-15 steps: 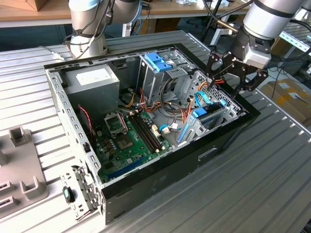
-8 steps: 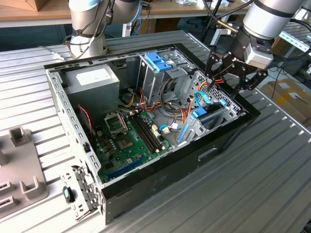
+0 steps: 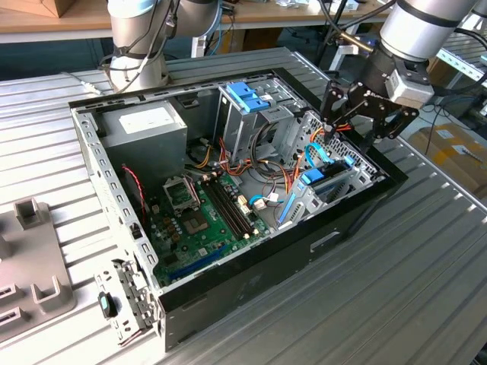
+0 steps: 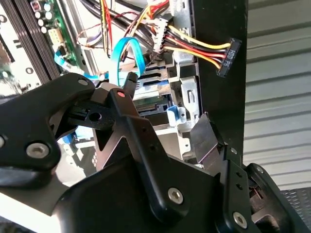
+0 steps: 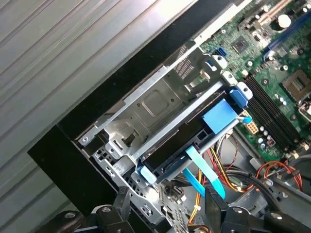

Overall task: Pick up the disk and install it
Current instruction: 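Insert the second disk wire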

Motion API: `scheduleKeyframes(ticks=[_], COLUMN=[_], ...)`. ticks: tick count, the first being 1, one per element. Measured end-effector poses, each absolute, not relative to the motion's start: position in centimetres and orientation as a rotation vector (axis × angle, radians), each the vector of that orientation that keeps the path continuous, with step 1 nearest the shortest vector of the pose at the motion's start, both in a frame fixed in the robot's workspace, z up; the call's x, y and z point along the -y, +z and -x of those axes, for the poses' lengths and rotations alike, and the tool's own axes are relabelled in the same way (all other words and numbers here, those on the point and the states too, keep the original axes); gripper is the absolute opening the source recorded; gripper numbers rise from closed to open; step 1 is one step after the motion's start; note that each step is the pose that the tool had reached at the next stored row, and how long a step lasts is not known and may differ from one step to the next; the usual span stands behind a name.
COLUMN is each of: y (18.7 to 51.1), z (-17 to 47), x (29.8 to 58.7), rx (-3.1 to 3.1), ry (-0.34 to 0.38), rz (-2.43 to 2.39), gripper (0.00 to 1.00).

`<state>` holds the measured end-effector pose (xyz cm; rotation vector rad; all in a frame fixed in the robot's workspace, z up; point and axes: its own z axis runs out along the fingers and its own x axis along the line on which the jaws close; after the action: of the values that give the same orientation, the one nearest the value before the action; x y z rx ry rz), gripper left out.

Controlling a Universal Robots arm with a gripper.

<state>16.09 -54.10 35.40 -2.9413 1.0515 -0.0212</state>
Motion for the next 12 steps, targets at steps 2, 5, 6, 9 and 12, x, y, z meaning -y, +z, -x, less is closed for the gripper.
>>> scheduleKeyframes(ticks=[2,5,6,9,12], y=[35.41,35.41,35.41,35.41,35.41], z=[-16.09,-16.09,-16.09,-16.09,-16.09], x=[54.09,54.09,54.09,54.09,54.09], rx=[-0.991,-0.849,-0.799,-0.690,-0.608], ry=[-0.021,-0.019,-0.019,-0.018,-0.017], rz=[2.962,3.005,3.019,3.045,3.062], gripper=[0.71,0.71,0.71,0.71,0.71])
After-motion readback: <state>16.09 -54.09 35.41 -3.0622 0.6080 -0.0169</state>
